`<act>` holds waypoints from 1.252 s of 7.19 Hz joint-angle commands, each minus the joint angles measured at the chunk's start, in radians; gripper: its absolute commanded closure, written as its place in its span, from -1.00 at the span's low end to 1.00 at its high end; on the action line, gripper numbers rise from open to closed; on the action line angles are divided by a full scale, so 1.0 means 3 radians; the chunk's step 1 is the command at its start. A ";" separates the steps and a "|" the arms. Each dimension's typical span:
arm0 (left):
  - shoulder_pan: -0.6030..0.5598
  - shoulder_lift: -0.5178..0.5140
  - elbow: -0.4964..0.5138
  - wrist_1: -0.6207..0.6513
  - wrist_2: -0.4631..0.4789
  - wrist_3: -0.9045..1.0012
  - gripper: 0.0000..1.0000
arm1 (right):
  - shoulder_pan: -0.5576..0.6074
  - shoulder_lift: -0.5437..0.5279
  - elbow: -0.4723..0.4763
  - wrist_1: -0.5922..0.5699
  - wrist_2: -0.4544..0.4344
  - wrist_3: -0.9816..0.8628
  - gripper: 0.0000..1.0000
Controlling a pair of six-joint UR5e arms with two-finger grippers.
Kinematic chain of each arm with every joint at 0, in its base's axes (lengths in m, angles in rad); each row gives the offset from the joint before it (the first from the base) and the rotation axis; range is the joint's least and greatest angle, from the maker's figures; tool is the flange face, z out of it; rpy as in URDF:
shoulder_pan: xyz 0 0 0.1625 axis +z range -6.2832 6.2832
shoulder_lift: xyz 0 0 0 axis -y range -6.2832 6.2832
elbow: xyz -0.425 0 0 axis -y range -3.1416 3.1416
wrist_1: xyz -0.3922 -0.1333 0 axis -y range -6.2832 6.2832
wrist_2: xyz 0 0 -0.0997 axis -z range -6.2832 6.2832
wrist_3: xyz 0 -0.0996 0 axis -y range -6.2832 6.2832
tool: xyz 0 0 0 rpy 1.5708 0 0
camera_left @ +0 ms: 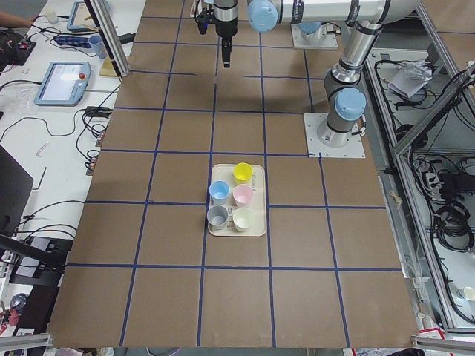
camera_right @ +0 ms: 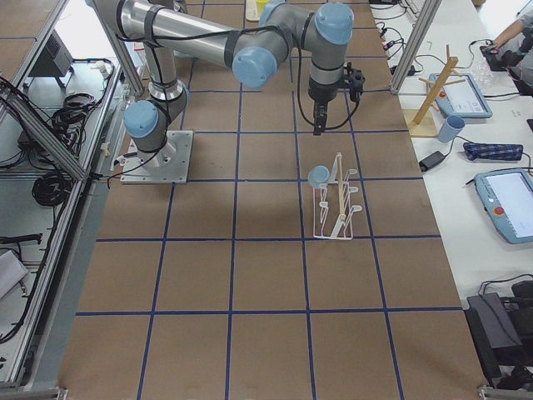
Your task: Transfer IKEA cup to right arm and place on rack
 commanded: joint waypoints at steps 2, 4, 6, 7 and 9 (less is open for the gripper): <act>0.0004 0.0002 0.0002 -0.0010 0.0023 0.0008 -1.00 | 0.0515 -0.0210 0.0075 0.0307 -0.0033 0.0252 -1.00; 0.0020 0.0007 0.0002 -0.0051 0.0023 0.0008 -1.00 | 0.1332 -0.0185 0.0030 0.0302 -0.0165 0.0949 -1.00; 0.0020 0.0007 0.0002 -0.0051 0.0023 0.0008 -1.00 | 0.1785 -0.0098 0.0035 0.0089 -0.0222 0.1499 -1.00; 0.0020 0.0007 0.0002 -0.0051 0.0028 0.0008 -1.00 | 0.1812 -0.0098 0.0070 0.0047 -0.0212 0.1500 -1.00; 0.0020 0.0007 -0.0013 -0.0051 0.0033 0.0008 -1.00 | 0.1812 -0.0087 0.0081 -0.0025 -0.0182 0.1485 -1.00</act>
